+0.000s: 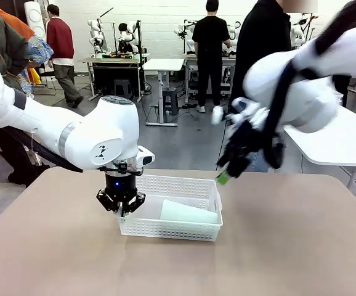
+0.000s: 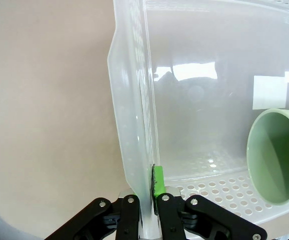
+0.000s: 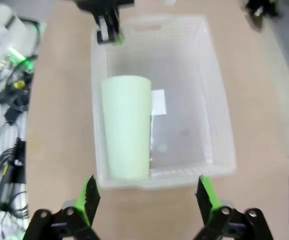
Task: Clean and organize the cups into the basket.
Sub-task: Pick up the Organizing basket and move it to the center of the table, then pick up the Reusable plastic cup from the right side of the table and place it inside the Organizing basket.
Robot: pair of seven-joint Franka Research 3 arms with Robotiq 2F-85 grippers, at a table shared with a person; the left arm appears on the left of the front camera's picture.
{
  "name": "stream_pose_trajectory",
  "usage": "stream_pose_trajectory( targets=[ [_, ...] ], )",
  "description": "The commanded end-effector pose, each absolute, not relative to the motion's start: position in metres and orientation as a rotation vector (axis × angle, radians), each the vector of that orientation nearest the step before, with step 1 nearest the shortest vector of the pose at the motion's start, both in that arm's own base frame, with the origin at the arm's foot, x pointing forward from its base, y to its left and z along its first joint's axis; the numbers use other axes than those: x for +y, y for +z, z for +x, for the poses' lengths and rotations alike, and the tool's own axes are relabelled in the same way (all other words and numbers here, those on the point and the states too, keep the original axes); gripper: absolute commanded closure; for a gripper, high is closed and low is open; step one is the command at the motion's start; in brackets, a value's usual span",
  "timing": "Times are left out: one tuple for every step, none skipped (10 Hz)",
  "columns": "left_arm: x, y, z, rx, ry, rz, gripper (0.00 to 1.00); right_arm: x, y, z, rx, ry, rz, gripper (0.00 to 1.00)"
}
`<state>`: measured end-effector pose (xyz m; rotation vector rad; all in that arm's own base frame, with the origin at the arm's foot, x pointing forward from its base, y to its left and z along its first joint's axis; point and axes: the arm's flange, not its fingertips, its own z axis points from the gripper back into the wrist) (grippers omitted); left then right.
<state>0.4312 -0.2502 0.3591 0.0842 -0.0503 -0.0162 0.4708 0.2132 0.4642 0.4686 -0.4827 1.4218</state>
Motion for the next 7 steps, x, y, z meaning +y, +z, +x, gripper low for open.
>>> stream_pose_trajectory(
  targets=[
    [-0.25, 0.36, 0.43, -0.061, -0.029, 0.097, 1.0, 0.132, 0.468, 0.42, -0.688, 1.39, 0.541, 0.0],
    [-0.25, 0.36, 0.43, -0.061, -0.029, 0.097, 1.0, 0.099, 0.473, 0.408, -0.771, 1.388, 0.562, 0.0],
    [-0.25, 0.36, 0.43, -0.061, -0.029, 0.097, 1.0, 0.067, 0.472, 0.401, -0.838, 1.361, 0.593, 0.0],
    [-0.25, 0.36, 0.43, -0.061, -0.029, 0.097, 1.0, 0.035, 0.467, 0.395, -0.846, 1.323, 0.619, 0.0],
    [-0.25, 0.36, 0.43, -0.061, -0.029, 0.097, 1.0, -0.003, 0.46, 0.387, -0.886, 1.296, 0.662, 0.0],
    [-0.25, 0.36, 0.43, -0.061, -0.029, 0.097, 1.0, -0.032, 0.451, 0.379, -0.908, 1.3, 0.699, 0.0],
    [-0.25, 0.36, 0.43, -0.061, -0.029, 0.097, 1.0, -0.056, 0.442, 0.373, -0.932, 1.27, 0.715, 0.0]
  ],
)
